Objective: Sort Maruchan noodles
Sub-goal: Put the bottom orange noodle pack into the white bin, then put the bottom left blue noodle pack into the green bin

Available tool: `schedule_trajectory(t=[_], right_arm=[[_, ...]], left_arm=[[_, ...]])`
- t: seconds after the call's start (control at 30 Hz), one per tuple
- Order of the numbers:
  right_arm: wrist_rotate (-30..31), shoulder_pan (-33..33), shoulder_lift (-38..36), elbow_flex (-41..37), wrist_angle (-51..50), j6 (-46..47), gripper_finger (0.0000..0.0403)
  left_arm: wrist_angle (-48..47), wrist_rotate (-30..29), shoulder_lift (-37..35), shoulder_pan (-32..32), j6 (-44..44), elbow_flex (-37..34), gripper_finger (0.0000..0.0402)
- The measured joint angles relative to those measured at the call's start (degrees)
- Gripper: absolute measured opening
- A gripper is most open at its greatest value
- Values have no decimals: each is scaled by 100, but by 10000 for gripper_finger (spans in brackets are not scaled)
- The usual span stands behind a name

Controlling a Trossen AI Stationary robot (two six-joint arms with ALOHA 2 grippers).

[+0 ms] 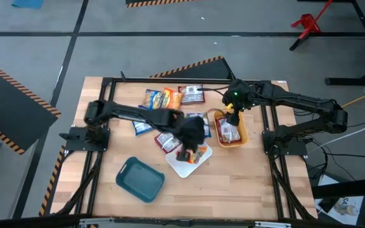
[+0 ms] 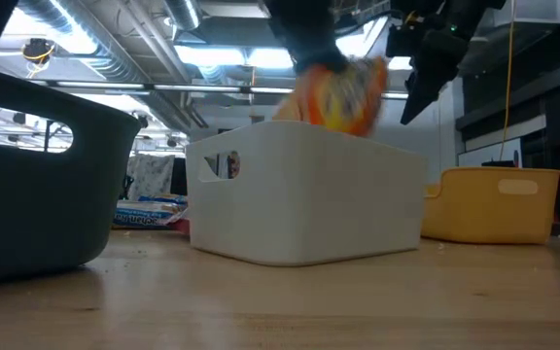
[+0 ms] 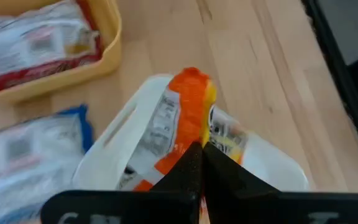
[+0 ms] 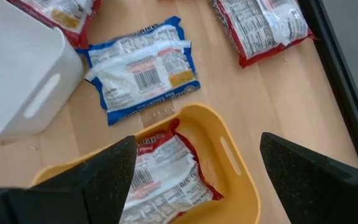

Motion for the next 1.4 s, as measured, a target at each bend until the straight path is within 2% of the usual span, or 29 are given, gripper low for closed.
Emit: schedule_trajectory(t=[0.33, 0.7, 0.87, 1.03, 1.13, 1.23, 1.4], right_arm=[[-1, 3, -2, 0, -165, -137, 328], [-1, 3, -2, 0, -164, -137, 328], [-1, 3, -2, 1, -164, -137, 328], [-1, 3, -2, 1, -164, -152, 328], [1, 1, -2, 0, -158, -178, 328], [1, 1, -2, 1, -116, -199, 328], [1, 1, 0, 0, 4, -192, 328]], left_arm=[[-472, 158, 584, -233, -11, -11, 0], [-417, 152, 573, -182, 884, -9, 4], [-396, 155, 573, -150, 1134, -9, 38], [-422, 155, 547, -72, 917, -9, 86], [-752, 198, 468, 39, 551, 214, 111], [-1679, 105, 290, 194, 395, 603, 129], [-3084, -585, -173, 495, 367, 891, 138]])
